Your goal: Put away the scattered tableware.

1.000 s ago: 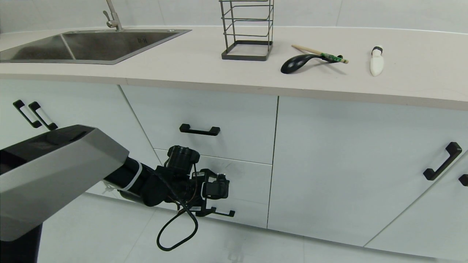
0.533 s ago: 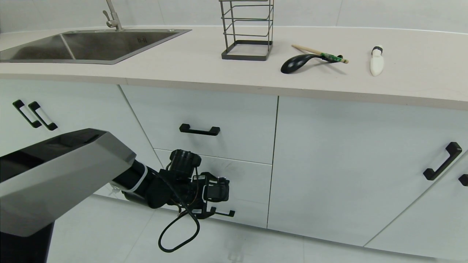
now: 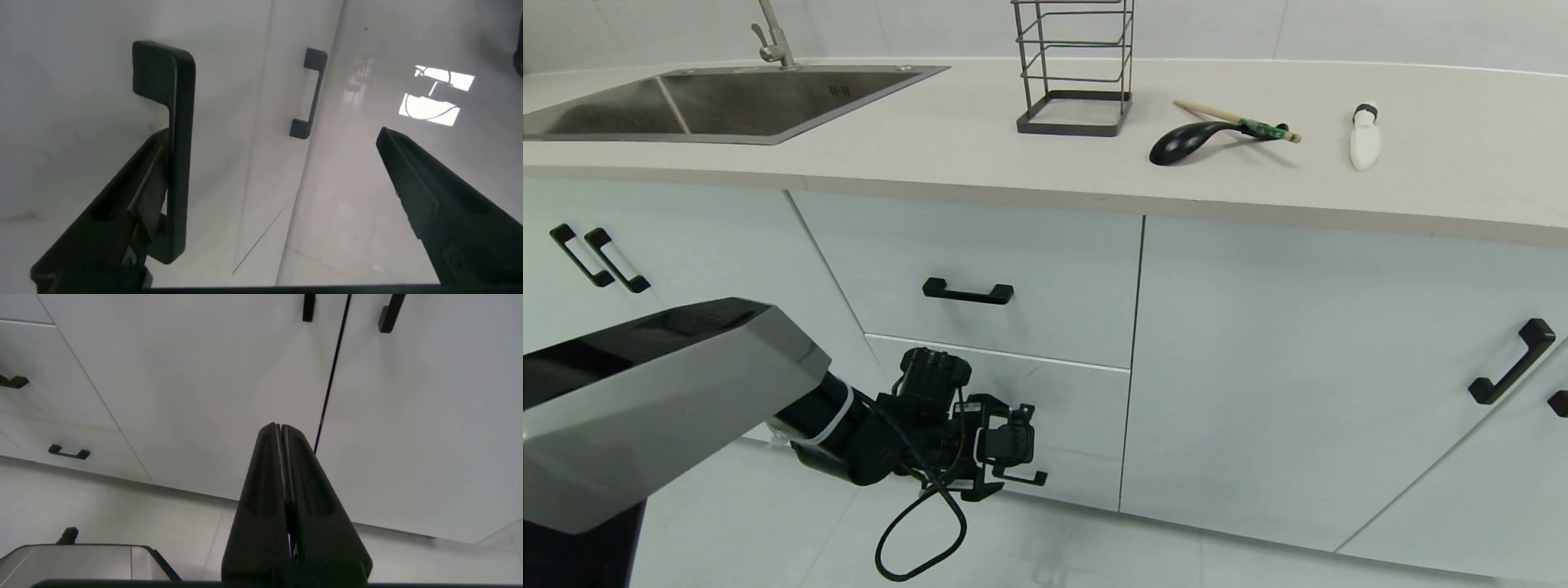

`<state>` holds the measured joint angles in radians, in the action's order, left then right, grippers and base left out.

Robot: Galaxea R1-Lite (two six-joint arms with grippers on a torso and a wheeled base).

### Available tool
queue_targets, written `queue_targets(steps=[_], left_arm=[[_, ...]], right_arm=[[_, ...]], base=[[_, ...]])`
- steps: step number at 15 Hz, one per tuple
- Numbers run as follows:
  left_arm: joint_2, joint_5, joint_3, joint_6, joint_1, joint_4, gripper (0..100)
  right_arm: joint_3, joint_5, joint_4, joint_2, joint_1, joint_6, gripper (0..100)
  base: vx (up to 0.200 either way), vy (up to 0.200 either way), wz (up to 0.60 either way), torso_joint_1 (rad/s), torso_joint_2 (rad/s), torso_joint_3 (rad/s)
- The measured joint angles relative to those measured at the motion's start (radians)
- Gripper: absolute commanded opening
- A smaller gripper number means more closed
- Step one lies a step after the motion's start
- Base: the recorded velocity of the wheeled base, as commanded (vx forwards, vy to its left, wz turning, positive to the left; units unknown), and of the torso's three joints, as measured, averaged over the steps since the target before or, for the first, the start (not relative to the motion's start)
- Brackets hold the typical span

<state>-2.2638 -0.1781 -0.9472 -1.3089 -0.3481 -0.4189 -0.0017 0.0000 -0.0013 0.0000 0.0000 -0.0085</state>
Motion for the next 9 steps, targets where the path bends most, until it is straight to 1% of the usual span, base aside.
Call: queue_targets(steps=[2,9], left_arm=[[0.008,-0.003,0.03,0.003,-0.001,0.003,100],[0.051,-0.005,0.056,0.004,0.0,0.0,100]], right_arm=[[0.0,0.0,0.0,0.0,0.0,0.0,0],[0.0,0.0,0.0,0.0,0.0,-0.002,0]], base=[[0.0,0.0,0.0,0.0,0.0,0.0],[0.0,0.0,0.0,0.0,0.0,0.0]])
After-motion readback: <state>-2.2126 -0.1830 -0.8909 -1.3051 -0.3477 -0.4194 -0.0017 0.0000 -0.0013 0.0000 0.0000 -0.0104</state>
